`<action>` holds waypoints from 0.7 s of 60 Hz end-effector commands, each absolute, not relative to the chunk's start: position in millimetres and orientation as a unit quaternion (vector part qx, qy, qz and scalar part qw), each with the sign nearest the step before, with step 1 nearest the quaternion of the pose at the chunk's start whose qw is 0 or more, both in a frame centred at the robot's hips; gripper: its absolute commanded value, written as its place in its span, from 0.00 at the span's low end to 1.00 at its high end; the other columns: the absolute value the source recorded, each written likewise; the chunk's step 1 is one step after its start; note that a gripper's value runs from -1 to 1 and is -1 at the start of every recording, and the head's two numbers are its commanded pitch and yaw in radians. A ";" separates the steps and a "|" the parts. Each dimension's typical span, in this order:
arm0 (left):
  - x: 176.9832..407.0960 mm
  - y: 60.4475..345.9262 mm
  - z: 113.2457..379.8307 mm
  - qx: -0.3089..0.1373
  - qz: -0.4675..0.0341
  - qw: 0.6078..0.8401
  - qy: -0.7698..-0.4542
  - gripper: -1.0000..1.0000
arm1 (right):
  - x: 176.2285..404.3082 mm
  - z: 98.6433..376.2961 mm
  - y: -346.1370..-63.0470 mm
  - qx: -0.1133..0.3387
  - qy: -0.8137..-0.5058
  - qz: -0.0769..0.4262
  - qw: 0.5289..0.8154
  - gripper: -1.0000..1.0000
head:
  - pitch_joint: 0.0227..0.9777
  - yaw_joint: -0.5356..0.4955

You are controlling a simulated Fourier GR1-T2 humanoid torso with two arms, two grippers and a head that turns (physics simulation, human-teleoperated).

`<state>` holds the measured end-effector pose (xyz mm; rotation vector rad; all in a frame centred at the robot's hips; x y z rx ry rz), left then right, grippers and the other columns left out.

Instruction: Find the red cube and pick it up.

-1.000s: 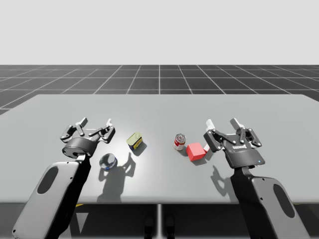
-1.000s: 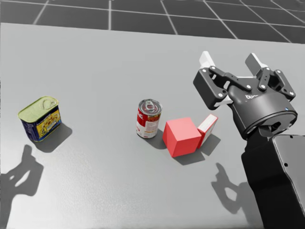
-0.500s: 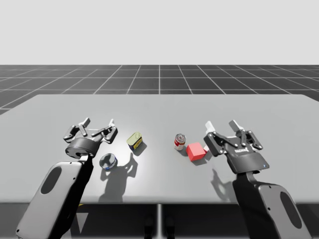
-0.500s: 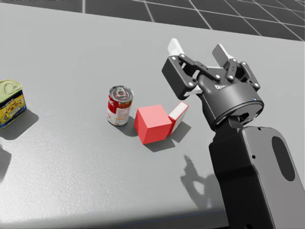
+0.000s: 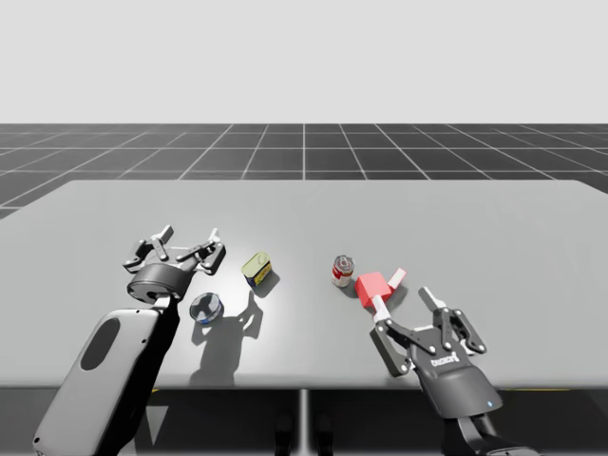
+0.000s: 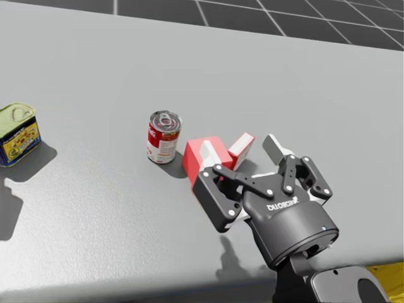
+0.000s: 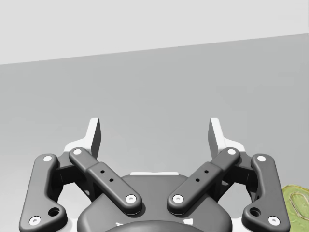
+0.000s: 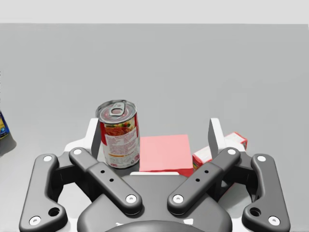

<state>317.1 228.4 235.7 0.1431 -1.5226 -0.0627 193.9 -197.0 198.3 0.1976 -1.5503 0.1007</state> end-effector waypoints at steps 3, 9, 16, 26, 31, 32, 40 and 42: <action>317.3 227.2 235.1 0.066 -0.029 0.721 -0.689 0.00 | 179.1 166.6 -191.0 0.086 -0.668 0.059 0.737 0.00 | 0.85 0.25; 317.1 226.9 234.8 0.066 -0.030 0.721 -0.689 0.00 | 182.0 155.4 -190.3 0.084 -0.650 0.064 0.753 0.00 | 0.85 0.25; 317.1 226.6 234.3 0.068 -0.031 0.721 -0.689 0.00 | 188.6 143.6 -189.9 0.080 -0.632 0.076 0.767 0.00 | 0.85 0.25; 316.8 226.6 234.3 0.069 -0.032 0.721 -0.689 0.00 | 204.3 131.4 -194.8 0.059 -0.616 0.082 0.781 0.00 | 0.85 0.25; 316.7 226.5 234.5 0.069 -0.031 0.720 -0.689 0.00 | 212.1 127.8 -196.6 0.056 -0.610 0.084 0.786 0.00 | 0.85 0.25; 316.8 226.5 234.5 0.070 -0.031 0.720 -0.689 0.00 | 215.3 126.8 -196.9 0.053 -0.610 0.086 0.786 0.00 | 0.85 0.25; 316.9 226.3 234.7 0.070 -0.030 0.720 -0.690 0.00 | 228.3 126.4 -198.3 0.043 -0.608 0.092 0.788 0.00 | 0.85 0.25; 316.9 226.4 234.8 0.070 -0.030 0.720 -0.690 0.00 | 230.7 126.3 -198.5 0.042 -0.606 0.093 0.789 0.00 | 0.85 0.25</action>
